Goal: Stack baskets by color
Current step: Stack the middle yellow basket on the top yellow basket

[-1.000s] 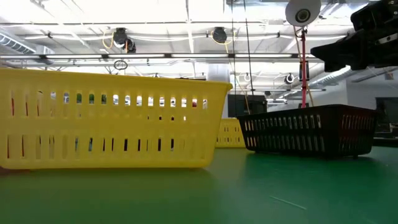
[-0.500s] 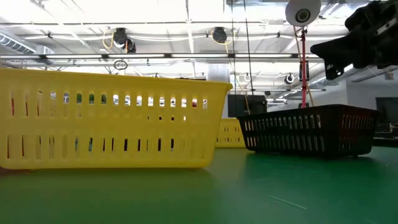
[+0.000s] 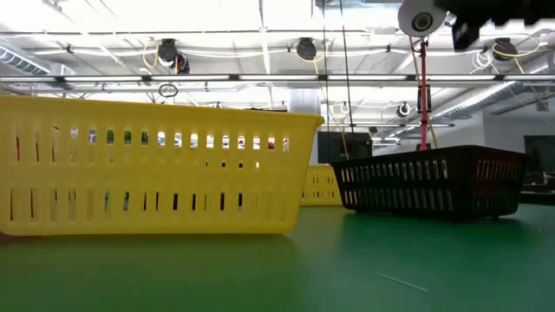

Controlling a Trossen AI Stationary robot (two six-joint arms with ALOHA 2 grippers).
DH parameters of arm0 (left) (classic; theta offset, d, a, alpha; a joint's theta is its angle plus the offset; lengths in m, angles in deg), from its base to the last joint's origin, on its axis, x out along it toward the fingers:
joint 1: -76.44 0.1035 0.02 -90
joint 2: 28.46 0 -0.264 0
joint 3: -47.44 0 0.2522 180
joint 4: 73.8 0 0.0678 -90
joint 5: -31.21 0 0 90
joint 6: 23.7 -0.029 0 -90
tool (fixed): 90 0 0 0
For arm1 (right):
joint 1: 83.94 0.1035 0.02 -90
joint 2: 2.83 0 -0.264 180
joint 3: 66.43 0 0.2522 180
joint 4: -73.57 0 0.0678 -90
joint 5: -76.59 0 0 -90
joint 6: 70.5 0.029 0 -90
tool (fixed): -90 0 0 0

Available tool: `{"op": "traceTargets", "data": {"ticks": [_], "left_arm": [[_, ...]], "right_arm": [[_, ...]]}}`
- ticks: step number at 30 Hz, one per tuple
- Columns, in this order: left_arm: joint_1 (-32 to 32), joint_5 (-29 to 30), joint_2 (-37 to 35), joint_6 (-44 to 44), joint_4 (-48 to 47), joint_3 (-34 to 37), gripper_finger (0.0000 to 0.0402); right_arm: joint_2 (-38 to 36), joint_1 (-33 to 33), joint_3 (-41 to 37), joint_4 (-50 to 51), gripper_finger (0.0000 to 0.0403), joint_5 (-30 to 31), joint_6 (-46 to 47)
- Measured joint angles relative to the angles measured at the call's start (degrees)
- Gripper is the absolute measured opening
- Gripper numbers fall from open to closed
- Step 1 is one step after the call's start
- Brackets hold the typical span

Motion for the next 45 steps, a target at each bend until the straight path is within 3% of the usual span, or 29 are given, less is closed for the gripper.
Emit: {"op": "traceTargets", "data": {"ticks": [11,19,32,37,45], "left_arm": [[0.0,0.0,0.0,0.52,-0.02,0.02,0.0026],[0.0,0.0,0.0,0.63,-0.02,0.02,0.0026],[0.0,0.0,0.17,4.12,-1.72,0.04,0.0026],[0.0,0.0,1.37,4.28,1.67,-0.04,0.0026],[0.0,1.22,8.29,4.31,-3.02,-10.32,0.0026]], "right_arm": [[19.04,0.0,30.49,19.33,0.0,0.02,-2.76],[29.39,0.0,46.35,29.29,0.0,0.02,-3.86],[32.66,0.02,47.17,28.73,0.0,0.05,-4.83],[33.01,0.02,47.17,28.14,0.0,0.07,-5.34],[32.95,0.02,47.17,25.02,0.0,0.07,-5.34]]}}
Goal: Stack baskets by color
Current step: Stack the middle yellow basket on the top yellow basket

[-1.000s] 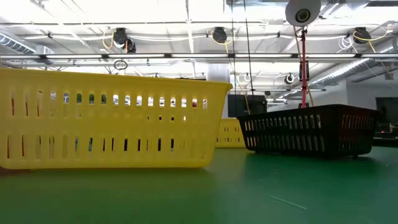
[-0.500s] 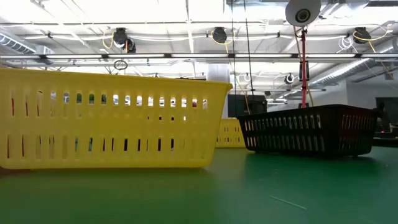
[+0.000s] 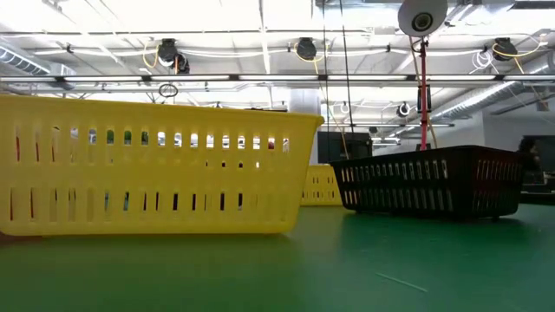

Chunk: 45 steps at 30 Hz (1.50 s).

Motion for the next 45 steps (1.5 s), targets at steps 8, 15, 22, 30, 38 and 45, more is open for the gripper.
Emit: {"op": "traceTargets", "data": {"ticks": [8,15,22,30,38,45], "left_arm": [[0.07,6.8,11.9,5.9,-15.19,-16.92,0.0043],[-0.03,8.54,16.78,6.29,-17.18,-21.42,0.0066],[-0.44,8.38,19.24,10.29,-24.74,-21.42,0.0067],[-0.63,8.57,23.7,12.64,-32.32,-21.42,0.0067],[-4.53,10.02,28.82,15.33,-38.99,-21.4,0.0067],[-8.25,16.99,30.15,16.81,-36.18,-19.82,0.0067]], "right_arm": [[0.0,0.0,0.0,-0.21,0.0,0.0,-0.11],[0.02,0.0,0.0,-0.14,0.0,0.0,2.47],[-0.31,0.0,-2.63,0.0,0.0,-0.02,6.9],[-0.55,0.0,-14.43,-7.28,0.0,-0.02,9.03],[-0.66,0.0,-22.88,-14.16,0.0,0.82,9.05],[1.83,-0.01,-18.92,-9.17,0.0,4.74,9.04]]}}
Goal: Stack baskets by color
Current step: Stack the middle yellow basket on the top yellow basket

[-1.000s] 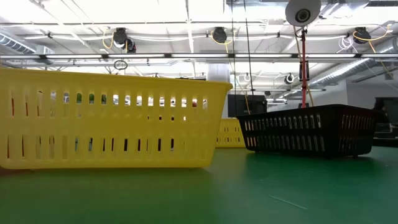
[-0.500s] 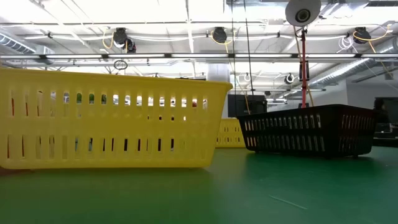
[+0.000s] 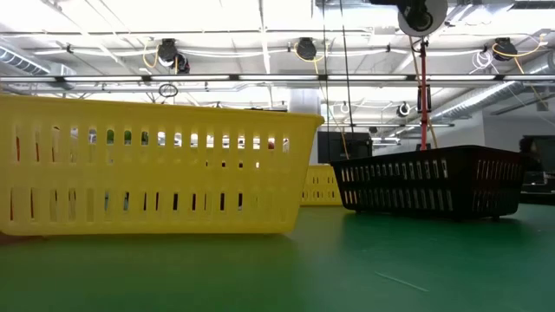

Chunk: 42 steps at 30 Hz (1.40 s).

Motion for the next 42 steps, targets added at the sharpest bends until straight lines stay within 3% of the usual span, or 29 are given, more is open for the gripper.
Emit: {"op": "traceTargets", "data": {"ticks": [3,11,19,28,38,42], "left_arm": [[-1.44,3.01,-0.69,-0.56,5.33,3.59,0.0067],[-2.37,3.38,-0.76,-4.81,21.1,14.14,0.0067],[-1.12,3.36,-0.7,-13.13,32.95,21.64,0.0067],[2.55,3.3,-0.72,-13.34,36.18,23.62,0.0067],[2.65,2.99,-0.72,-12.71,35.9,23.62,0.0067],[2.65,2.68,-0.72,-12.7,35.88,23.62,0.0067]], "right_arm": [[2.67,0.01,5.47,6.56,0.0,0.02,0.01],[14.81,-1.48,25.78,28.44,0.0,4.46,1.43],[25.25,-7.62,38.41,40.67,0.0,2.46,4.21],[35.23,-14.19,41.73,43.37,0.0006,-4.92,14.71],[47.73,-17.06,41.73,47.65,0.0079,-0.9,17.19],[51.31,-16.71,41.47,47.42,0.0109,3.65,17.58]]}}
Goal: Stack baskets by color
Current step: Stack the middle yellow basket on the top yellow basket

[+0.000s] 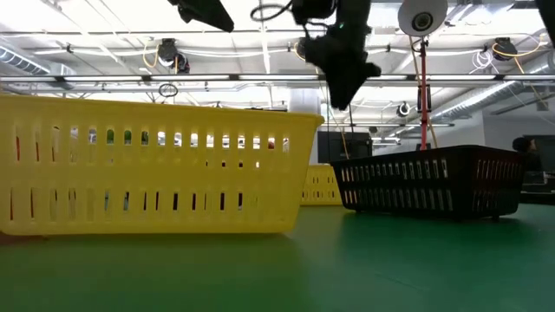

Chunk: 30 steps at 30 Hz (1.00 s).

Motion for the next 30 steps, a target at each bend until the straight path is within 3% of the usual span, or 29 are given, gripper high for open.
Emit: {"op": "traceTargets", "data": {"ticks": [10,30], "left_arm": [[-0.2,-0.11,0.0,-0.03,-0.22,0.0,0.0067],[-0.2,-0.11,0.0,-0.07,0.0,0.0,0.0067]], "right_arm": [[2.22,0.22,-8.13,-7.45,0.0156,2.12,4.46],[2.2,0.22,-18.98,-16.95,0.0157,2.12,10.3]]}}
